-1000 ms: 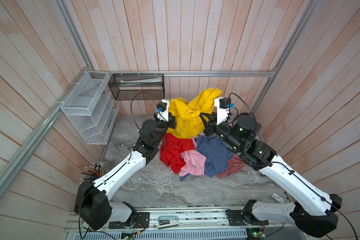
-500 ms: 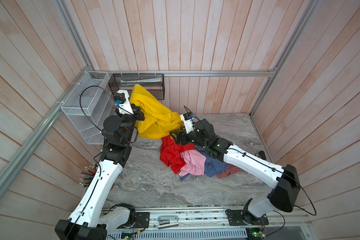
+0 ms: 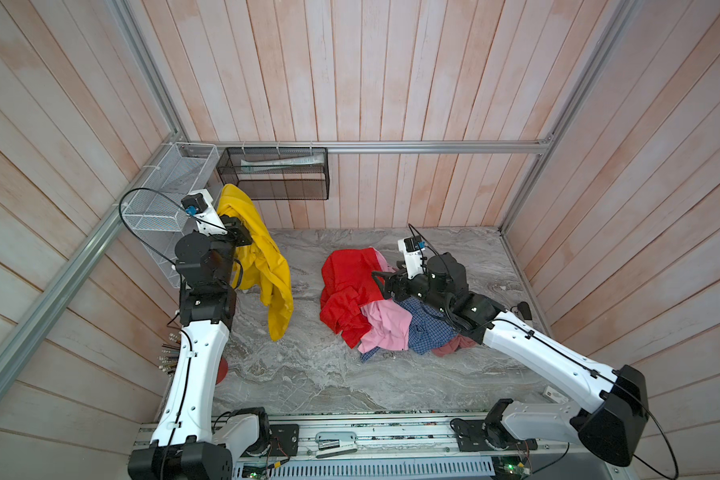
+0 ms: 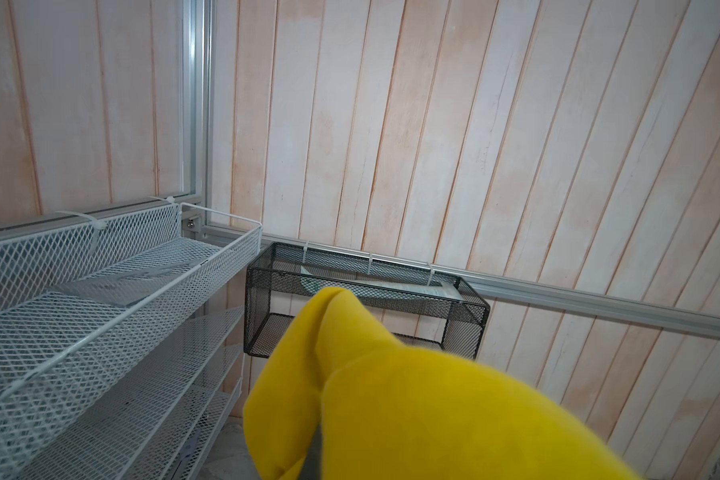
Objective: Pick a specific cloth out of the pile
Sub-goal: 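Carry the yellow cloth toward the wire shelf with left gripper while right withdraws, then lower the yellow cloth onto the table beside the pile with the left gripper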
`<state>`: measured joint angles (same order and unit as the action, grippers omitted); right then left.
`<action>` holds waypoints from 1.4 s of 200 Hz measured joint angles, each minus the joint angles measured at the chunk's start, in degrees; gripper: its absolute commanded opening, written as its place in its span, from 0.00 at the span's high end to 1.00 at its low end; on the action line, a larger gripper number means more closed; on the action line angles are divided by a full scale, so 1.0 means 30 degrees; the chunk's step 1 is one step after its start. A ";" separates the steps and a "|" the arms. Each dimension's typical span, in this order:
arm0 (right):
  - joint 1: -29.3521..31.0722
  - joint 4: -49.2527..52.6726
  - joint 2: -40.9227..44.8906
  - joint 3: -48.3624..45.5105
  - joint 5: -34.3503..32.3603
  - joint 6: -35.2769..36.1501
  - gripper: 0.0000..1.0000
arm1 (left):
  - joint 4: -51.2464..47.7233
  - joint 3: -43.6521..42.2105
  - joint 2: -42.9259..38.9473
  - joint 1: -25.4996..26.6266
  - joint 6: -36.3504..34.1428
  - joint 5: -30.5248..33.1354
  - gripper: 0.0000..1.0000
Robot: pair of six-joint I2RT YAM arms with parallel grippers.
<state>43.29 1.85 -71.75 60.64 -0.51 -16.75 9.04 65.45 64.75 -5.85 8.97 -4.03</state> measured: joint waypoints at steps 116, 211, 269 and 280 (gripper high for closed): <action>-0.0699 0.2688 0.3643 -0.2572 -0.2841 -0.0554 0.10 | 0.1464 -0.1428 0.1749 -0.1071 -0.6892 0.1144 1.00; -0.0758 0.3104 0.2958 -0.3089 -0.3082 -0.0707 0.10 | 0.1100 -0.1545 -0.1836 -0.1552 -1.0142 0.2492 1.00; -0.1020 0.3118 0.2703 -0.3089 -0.3089 -0.0488 0.10 | 0.0262 -0.2040 -0.1399 -0.1435 -1.1577 0.2747 1.00; -0.1093 0.3118 0.2703 -0.3089 -0.3089 -0.0481 0.10 | 0.0066 -0.2055 -0.0444 -0.1202 -1.1650 0.2892 1.00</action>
<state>40.01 11.20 -63.64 51.37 -9.78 -18.20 9.23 59.29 63.42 -9.45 -25.98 4.64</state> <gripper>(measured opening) 0.905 0.010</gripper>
